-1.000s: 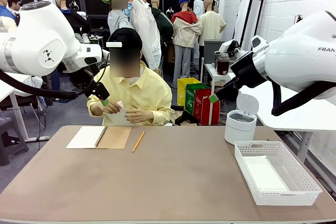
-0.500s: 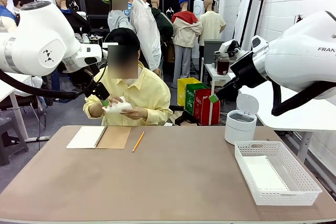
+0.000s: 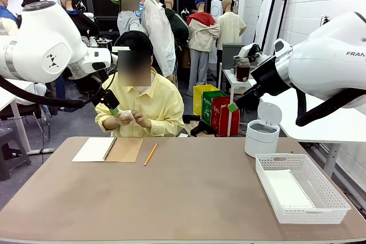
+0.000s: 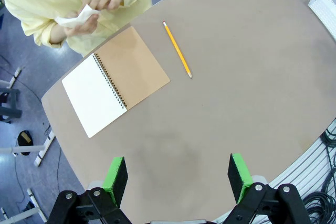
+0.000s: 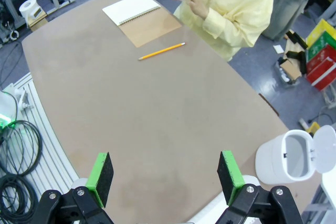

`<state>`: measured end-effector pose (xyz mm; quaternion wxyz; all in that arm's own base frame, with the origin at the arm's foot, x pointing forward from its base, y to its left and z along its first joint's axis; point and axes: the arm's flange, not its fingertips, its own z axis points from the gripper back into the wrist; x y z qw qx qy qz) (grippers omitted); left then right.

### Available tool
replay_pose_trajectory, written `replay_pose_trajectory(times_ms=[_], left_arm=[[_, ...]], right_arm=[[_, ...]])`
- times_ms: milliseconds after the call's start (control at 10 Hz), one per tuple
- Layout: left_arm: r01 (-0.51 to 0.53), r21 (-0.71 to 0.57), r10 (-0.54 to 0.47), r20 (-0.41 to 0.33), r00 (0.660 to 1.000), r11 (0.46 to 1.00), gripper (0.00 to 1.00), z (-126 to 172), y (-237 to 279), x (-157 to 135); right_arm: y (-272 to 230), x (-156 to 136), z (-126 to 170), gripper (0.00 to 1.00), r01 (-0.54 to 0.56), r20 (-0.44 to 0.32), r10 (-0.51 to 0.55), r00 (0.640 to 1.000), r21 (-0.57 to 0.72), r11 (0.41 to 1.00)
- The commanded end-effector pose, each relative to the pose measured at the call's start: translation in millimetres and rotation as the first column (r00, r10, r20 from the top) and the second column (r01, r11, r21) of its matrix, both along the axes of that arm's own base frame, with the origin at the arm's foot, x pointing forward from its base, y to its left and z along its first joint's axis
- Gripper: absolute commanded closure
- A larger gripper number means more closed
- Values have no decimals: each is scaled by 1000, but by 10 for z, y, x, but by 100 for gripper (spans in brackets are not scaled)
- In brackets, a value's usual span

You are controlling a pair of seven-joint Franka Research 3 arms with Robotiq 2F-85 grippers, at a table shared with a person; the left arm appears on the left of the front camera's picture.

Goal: Sort the paper based on its condition.
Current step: If a person hands you a paper, place it in the Organizing basket , and if it's crumpled, put it in the Trash can.

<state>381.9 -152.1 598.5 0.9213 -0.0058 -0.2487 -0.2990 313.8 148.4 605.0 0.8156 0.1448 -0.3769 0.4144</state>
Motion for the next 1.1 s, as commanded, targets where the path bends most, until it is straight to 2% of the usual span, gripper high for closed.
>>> replay_pose_trajectory(times_ms=[0,1000], left_arm=[[0,0,0,3,1000,1000,0,15,17,6],[0,0,0,3,1000,1000,0,15,17,6]], right_arm=[[7,-6,8,0,-10,-7,10,1000,-4,1000],[7,-6,8,0,-10,-7,10,1000,-4,1000]])
